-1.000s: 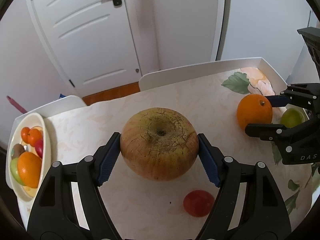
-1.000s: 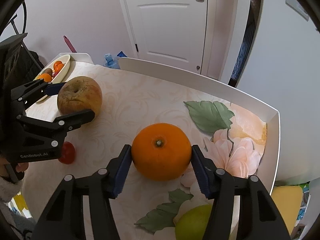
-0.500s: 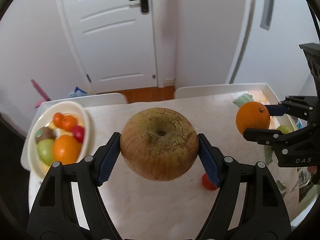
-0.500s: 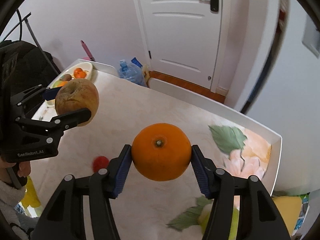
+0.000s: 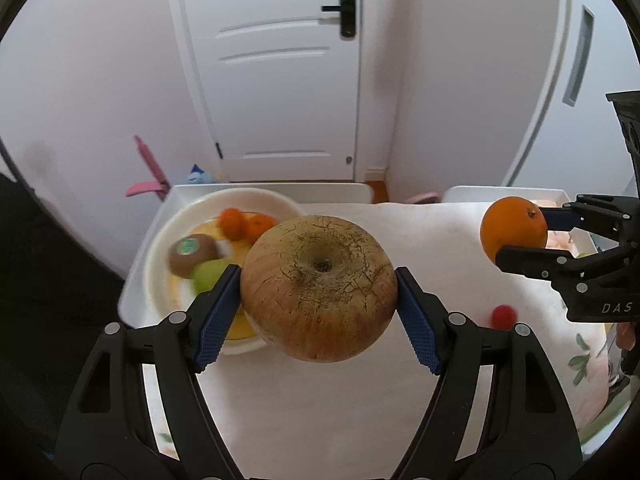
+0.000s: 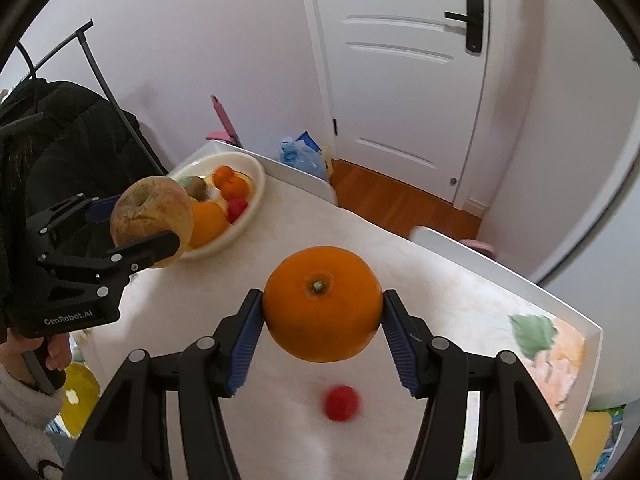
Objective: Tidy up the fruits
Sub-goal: 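Place the brown-yellow apple in the bowl while the right gripper places the mandarin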
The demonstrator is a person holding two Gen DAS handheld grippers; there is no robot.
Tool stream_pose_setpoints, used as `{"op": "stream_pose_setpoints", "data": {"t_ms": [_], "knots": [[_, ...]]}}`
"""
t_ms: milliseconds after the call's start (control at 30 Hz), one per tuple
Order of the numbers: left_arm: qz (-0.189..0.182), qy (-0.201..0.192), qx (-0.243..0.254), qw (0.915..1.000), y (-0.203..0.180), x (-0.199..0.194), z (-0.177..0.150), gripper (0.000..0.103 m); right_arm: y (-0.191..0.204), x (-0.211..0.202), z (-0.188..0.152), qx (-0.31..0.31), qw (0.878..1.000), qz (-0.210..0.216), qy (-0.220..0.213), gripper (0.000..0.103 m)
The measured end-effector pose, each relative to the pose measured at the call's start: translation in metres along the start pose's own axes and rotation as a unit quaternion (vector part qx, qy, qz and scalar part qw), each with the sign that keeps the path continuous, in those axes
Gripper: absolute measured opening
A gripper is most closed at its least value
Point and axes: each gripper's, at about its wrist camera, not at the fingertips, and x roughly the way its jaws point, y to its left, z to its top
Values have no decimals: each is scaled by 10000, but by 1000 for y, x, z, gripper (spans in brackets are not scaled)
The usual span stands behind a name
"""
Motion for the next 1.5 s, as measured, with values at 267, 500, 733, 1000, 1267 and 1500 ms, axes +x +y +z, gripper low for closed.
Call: {"op": "stream_pose_setpoints", "data": {"t_ms": [267,500,733,1000,1267,1500], "knots": [[137,-6,-64,9999,71,1,-3,80,57,27,30,16,10000,12,-35,55],[194,105,-28,9998,115,20,-7,80,90,51,48,49,10000,-8,-24,55],[99,259,98,9996,137,50,-19,80,109,75,65,165,9999,-50,-13,55],[-34,305,298,9991,141,70,-21,80,118,96,78,246,9996,-110,59,55],[-154,296,295,9990,142,78,-18,82,117,104,84,266,9995,-156,99,55],[-183,64,380,9991,141,62,-18,103,115,106,90,273,9995,-89,93,55]]}}
